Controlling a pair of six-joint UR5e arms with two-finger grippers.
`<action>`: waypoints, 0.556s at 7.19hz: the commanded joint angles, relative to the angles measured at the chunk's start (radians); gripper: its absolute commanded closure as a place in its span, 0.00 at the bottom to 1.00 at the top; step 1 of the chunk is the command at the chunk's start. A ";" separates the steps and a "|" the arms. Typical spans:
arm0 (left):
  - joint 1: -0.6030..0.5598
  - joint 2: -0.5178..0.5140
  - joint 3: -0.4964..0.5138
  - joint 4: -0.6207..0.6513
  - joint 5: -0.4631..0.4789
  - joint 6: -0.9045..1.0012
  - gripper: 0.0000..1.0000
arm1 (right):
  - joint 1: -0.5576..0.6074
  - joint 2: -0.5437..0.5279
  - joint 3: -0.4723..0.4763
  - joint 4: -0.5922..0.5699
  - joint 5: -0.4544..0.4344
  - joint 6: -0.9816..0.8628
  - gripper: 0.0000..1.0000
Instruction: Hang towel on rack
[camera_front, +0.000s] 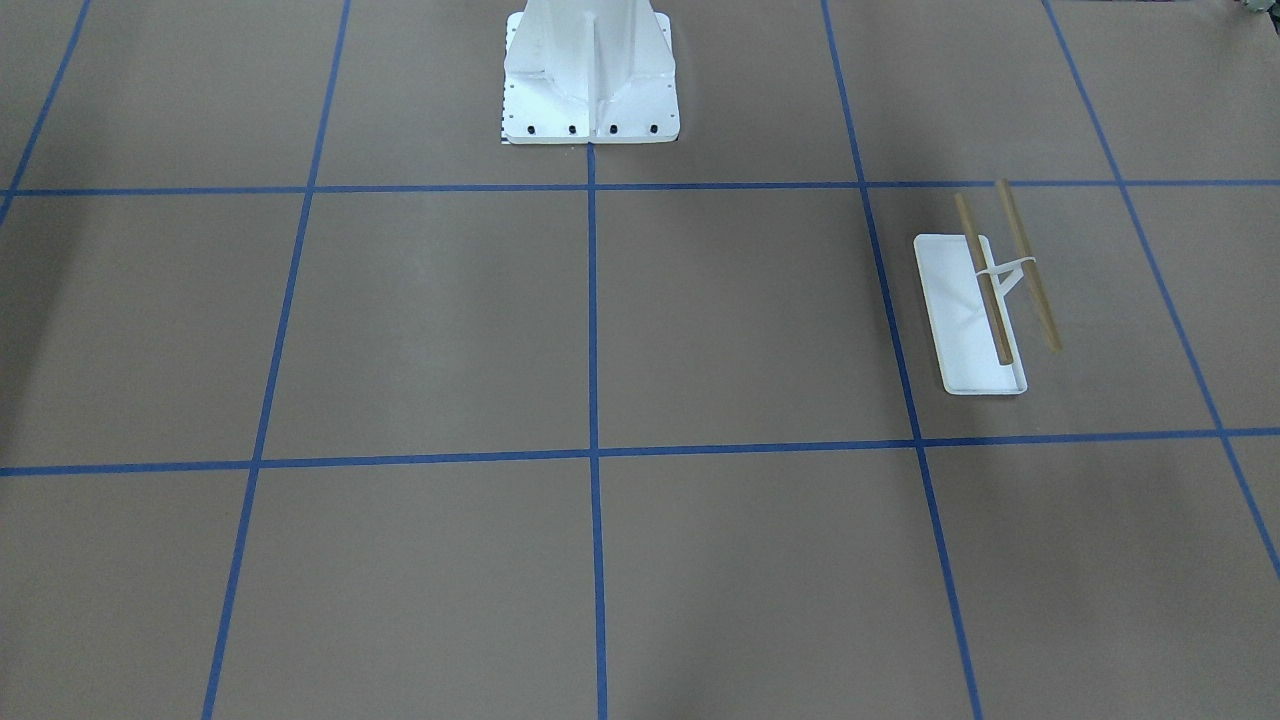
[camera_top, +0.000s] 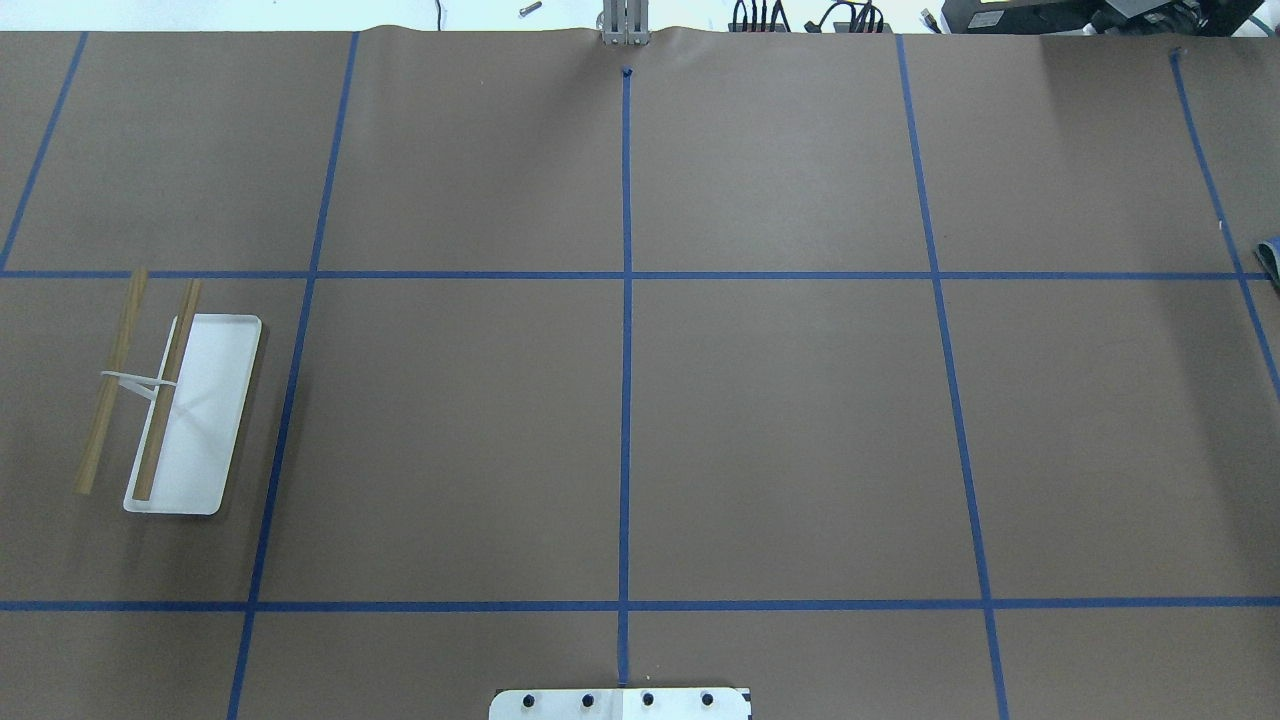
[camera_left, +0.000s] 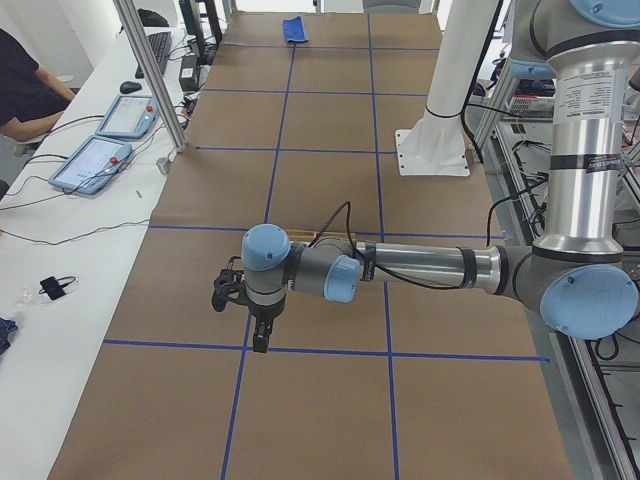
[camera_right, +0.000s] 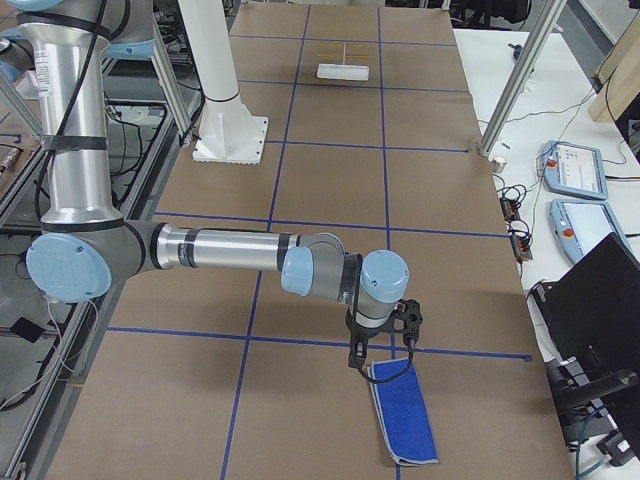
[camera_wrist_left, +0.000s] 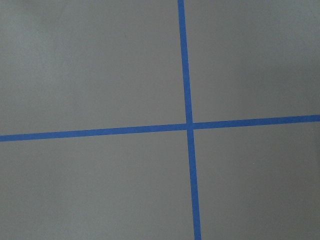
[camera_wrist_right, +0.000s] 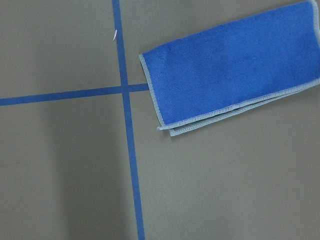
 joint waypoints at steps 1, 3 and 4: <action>0.000 0.001 0.000 0.000 -0.002 0.000 0.02 | 0.002 0.008 0.007 0.008 0.015 0.002 0.00; 0.000 0.000 -0.001 0.000 -0.002 -0.002 0.02 | 0.000 -0.001 0.008 0.009 0.010 0.002 0.00; 0.000 0.000 0.000 0.000 -0.002 -0.009 0.02 | 0.000 -0.003 0.012 0.009 0.010 0.002 0.00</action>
